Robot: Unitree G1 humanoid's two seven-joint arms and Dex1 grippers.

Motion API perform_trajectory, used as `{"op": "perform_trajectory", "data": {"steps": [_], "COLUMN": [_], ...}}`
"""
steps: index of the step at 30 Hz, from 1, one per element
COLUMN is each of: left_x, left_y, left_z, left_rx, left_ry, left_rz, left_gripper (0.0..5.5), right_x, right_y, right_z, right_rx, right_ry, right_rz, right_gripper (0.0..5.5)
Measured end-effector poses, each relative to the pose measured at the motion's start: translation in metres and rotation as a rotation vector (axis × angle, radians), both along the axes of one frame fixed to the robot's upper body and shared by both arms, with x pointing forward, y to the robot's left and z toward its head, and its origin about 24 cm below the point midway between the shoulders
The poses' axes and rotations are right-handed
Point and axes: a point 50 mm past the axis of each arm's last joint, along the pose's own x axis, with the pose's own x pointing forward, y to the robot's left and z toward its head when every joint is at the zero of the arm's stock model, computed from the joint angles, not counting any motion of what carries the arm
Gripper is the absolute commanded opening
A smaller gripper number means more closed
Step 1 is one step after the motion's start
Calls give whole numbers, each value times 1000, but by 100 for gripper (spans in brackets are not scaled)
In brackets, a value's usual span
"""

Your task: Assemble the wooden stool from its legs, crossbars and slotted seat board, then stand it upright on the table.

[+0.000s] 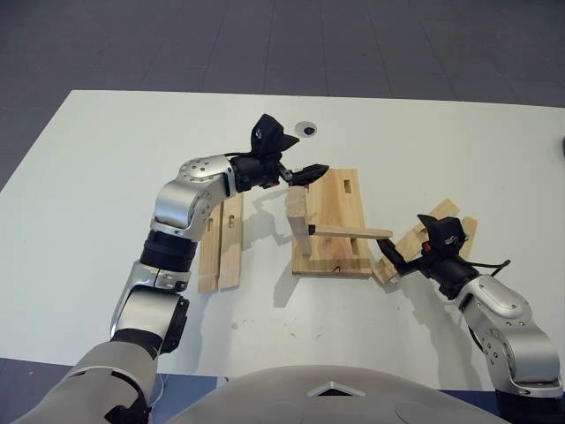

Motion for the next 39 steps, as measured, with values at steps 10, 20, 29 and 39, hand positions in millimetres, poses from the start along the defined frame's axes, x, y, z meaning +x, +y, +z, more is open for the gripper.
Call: {"op": "perform_trajectory", "data": {"steps": [10, 20, 29, 39], "left_x": [23, 18, 20, 25], "left_y": [-22, -14, 40, 105], "left_z": [-12, -41, -50, 37], "left_rx": [240, 381, 396, -41], "left_ry": [-204, -260, -219, -207], "left_rz": [-162, -222, 13, 540], "left_gripper": [537, 537, 537, 537], "right_x": [-3, -4, -3, 11], "right_y": [-9, -17, -35, -30], "right_z": [-4, 9, 20, 52], "right_rx": [-168, -469, -622, -256], "right_ry": [59, 58, 86, -179], "right_rz": [55, 138, 73, -132], "right_gripper": [540, 540, 540, 540]}}
